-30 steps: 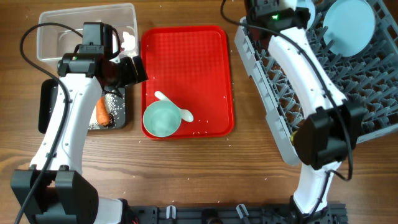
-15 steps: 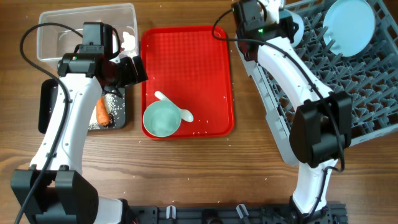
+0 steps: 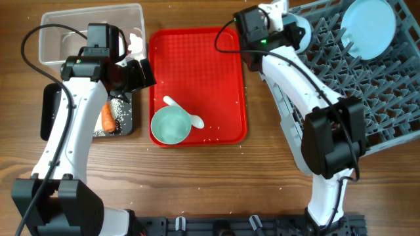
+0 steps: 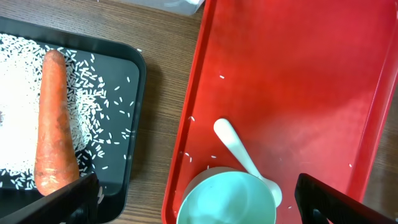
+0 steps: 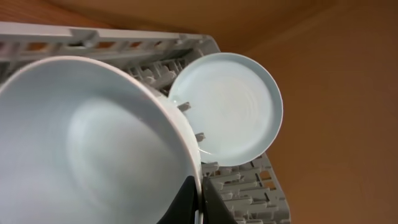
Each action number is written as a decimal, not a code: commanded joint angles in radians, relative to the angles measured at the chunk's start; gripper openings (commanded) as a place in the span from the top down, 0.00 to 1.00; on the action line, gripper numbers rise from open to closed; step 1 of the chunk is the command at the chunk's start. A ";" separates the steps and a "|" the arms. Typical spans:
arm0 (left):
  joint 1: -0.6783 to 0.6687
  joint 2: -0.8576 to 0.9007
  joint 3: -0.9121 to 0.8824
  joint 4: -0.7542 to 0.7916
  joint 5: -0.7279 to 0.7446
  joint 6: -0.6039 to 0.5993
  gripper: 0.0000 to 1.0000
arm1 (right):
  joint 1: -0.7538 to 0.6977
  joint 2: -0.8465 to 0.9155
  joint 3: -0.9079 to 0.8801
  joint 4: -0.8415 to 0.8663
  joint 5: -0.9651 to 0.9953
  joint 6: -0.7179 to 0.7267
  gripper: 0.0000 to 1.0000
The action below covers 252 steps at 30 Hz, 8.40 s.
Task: Sort waste into correct bins and load items into the dishwasher rack
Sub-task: 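Move the right gripper from the rack toward the green bowl on the red tray, then grasp the green bowl rim with the right gripper and lift it, then carry the green bowl to the rack's back row with the right gripper, then set the green bowl upside down in the rack and release it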
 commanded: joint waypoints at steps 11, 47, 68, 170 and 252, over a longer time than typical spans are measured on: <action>0.000 0.008 -0.007 0.000 -0.009 0.009 0.00 | -0.013 0.013 -0.126 0.398 0.192 -0.364 0.96; 0.000 0.008 -0.007 0.000 -0.009 0.009 0.00 | 0.249 -0.084 -0.230 0.753 -0.040 -0.480 0.02; 0.000 0.008 -0.007 0.000 -0.009 0.009 0.00 | 0.259 -0.059 -0.300 0.046 -1.669 0.791 0.31; 0.000 0.008 -0.007 0.000 -0.009 0.009 0.00 | 0.028 -0.299 -0.531 0.349 0.020 -0.064 0.51; 0.000 0.008 -0.007 0.000 -0.009 0.009 0.00 | -0.371 -0.029 -0.093 0.473 -0.143 -0.528 0.96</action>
